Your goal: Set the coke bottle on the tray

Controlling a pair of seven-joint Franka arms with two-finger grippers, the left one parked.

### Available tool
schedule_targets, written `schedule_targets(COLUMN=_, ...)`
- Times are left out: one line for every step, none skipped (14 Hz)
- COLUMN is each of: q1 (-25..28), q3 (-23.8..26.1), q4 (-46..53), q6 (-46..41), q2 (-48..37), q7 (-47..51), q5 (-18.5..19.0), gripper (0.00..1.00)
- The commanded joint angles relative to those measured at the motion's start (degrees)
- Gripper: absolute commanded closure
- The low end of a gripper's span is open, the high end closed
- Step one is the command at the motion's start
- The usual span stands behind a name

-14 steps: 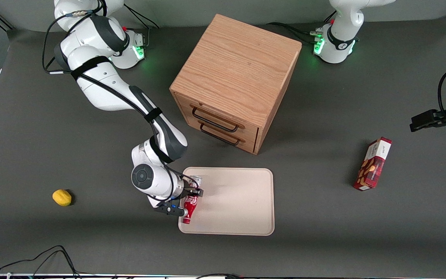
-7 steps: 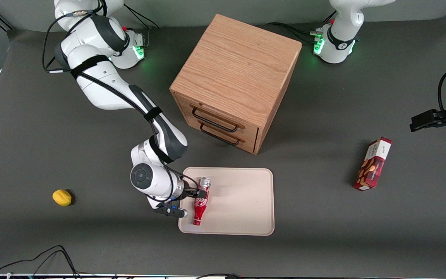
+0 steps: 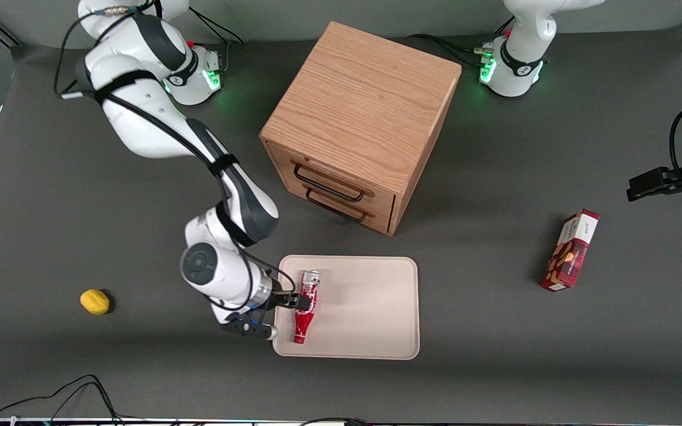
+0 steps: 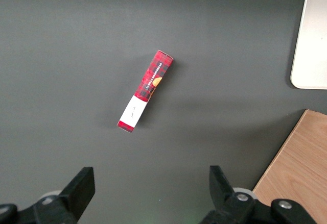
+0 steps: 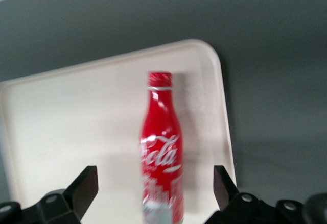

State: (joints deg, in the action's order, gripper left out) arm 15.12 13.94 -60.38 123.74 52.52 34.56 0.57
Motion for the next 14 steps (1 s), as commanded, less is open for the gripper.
schedule_targets(q1=-2.37, q3=-1.63, q4=-5.70, q6=-13.39, q2=-17.66, q7=-0.45, q5=0.83, gripper=0.00)
schedule_targets(q1=-2.73, q3=-4.16, q4=-7.89, q6=-18.57, q2=-24.15, q7=-0.80, q5=0.74, gripper=0.00)
schedule_targets(q1=-2.73, q3=-7.32, q4=-8.60, q6=-23.67, q2=-29.18, q7=-1.33, q5=0.05, gripper=0.00)
schedule_targets(q1=-2.82, q3=-10.31, q4=-8.70, q6=-31.38, q2=-33.14, q7=-2.99, q5=-0.66, gripper=0.00)
schedule_targets(q1=-2.99, q3=-12.78, q4=-8.96, q6=-38.85, q2=-37.10, q7=-7.36, q5=-1.01, gripper=0.00)
schedule_targets(q1=-3.69, q3=-15.15, q4=-11.49, q6=-42.58, q2=-41.58, q7=-9.49, q5=-1.01, gripper=0.00)
schedule_targets(q1=-3.78, q3=-17.35, q4=-16.73, q6=-43.49, q2=-47.71, q7=-10.29, q5=-1.28, gripper=0.00)
schedule_targets(q1=-3.70, q3=-19.29, q4=-24.62, q6=-42.98, q2=-54.56, q7=-10.39, q5=-1.36, gripper=0.00)
schedule_targets(q1=-3.70, q3=-20.26, q4=-32.87, q6=-41.67, q2=-61.68, q7=-10.47, q5=-1.37, gripper=0.00)
schedule_targets(q1=-3.70, q3=-20.36, q4=-40.70, q6=-39.48, q2=-67.84, q7=-10.39, q5=-1.37, gripper=0.00)
schedule_targets(q1=-3.70, q3=-20.36, q4=-44.43, q6=-38.76, q2=-71.21, q7=-10.39, q5=-1.28, gripper=0.00)
schedule_targets(q1=-3.61, q3=-20.36, q4=-44.38, q6=-39.54, q2=-71.15, q7=-10.47, q5=-1.28, gripper=0.00)
schedule_targets(q1=-3.44, q3=-20.27, q4=-43.43, q6=-39.63, q2=-70.37, q7=-10.39, q5=-1.19, gripper=0.00)
schedule_targets(q1=-3.35, q3=-20.27, q4=-41.76, q6=-39.81, q2=-68.80, q7=-10.21, q5=-1.28, gripper=0.00)
